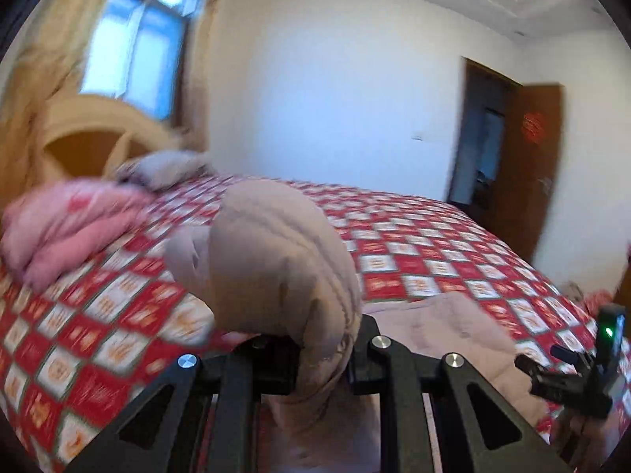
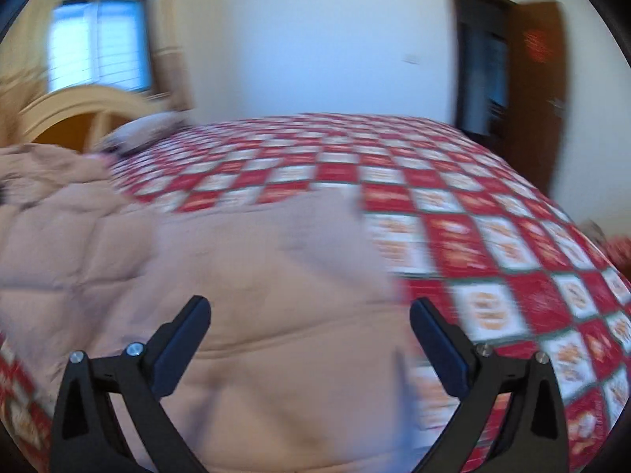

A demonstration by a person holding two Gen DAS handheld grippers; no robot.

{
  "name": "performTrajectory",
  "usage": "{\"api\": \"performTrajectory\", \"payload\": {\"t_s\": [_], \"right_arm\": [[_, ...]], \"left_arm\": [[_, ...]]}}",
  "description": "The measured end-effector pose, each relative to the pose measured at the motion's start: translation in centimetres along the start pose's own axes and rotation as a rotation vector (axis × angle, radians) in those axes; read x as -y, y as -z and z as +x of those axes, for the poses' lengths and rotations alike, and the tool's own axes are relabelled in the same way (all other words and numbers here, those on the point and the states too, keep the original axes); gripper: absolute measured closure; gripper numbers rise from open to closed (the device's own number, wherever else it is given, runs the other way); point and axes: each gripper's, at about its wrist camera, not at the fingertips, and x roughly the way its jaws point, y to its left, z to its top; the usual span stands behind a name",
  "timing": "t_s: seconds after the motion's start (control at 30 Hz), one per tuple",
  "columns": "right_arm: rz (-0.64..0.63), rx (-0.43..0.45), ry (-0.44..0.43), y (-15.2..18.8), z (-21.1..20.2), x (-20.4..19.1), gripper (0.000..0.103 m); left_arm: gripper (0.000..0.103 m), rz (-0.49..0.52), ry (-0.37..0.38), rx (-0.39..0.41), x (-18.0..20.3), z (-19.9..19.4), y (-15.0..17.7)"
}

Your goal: Fold large clothes

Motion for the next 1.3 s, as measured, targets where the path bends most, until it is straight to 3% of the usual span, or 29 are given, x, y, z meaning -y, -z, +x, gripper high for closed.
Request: {"api": "performTrajectory", "payload": {"t_s": [0.13, 0.3, 0.4, 0.5, 0.63, 0.73, 0.8, 0.87, 0.9, 0.97, 1.07, 1.13, 1.2, 1.3], "right_arm": [[0.169, -0.023, 0.103, -0.2, 0.3, 7.5, 0.0], [0.243, -0.057, 0.166, 2.0, -0.2, 12.7, 0.0], [0.277, -0.079, 0.176, 3.0, -0.2, 14.7, 0.0], [0.304, -0.098, 0.183, 4.1, 0.2, 15.9, 0.0], [0.319, -0.119, 0.186, 5.0, 0.9, 16.4, 0.0], [0.316, -0.13, 0.185, 5.2, 1.5, 16.2, 0.0], [0.306, -0.13, 0.187, 5.1, 1.6, 15.8, 0.0], [0.297, -0.132, 0.192, 5.1, 1.6, 15.6, 0.0], [0.291, -0.131, 0.196, 5.0, 1.5, 15.5, 0.0], [0.283, -0.13, 0.206, 4.7, 1.5, 15.6, 0.0], [0.291, -0.123, 0.216, 3.9, 1.2, 16.0, 0.0], [0.288, -0.118, 0.213, 2.9, 0.8, 16.0, 0.0], [0.271, -0.101, 0.207, 1.3, 0.2, 15.5, 0.0], [0.24, -0.072, 0.17, -1.7, -0.6, 14.0, 0.002]], "left_arm": [[0.085, 0.15, 0.114, -0.02, 9.7, 3.1, 0.8], [0.085, 0.347, 0.185, -0.132, 19.7, 7.9, 5.7], [0.082, 0.395, 0.216, -0.221, 22.3, 10.3, 8.8], [0.08, 0.428, 0.205, -0.21, 23.6, 9.9, 9.9], [0.077, 0.471, 0.158, -0.217, 24.7, 9.4, 9.0], [0.068, 0.504, 0.109, -0.175, 25.4, 7.7, 7.8], [0.05, 0.493, 0.125, -0.152, 25.6, 6.4, 6.9], [0.016, 0.483, 0.16, -0.086, 26.0, 4.3, 6.0], [0.01, 0.487, 0.161, -0.05, 26.3, 3.2, 5.7], [0.008, 0.495, 0.178, 0.002, 26.5, 1.4, 5.0], [0.008, 0.451, 0.16, -0.013, 24.6, 1.0, 3.4], [0.008, 0.394, 0.082, -0.007, 21.3, 1.7, 2.2], [0.008, 0.319, -0.052, -0.003, 17.0, 3.1, 1.0], [0.008, 0.167, -0.213, -0.058, 9.8, 6.5, -0.5]]}}
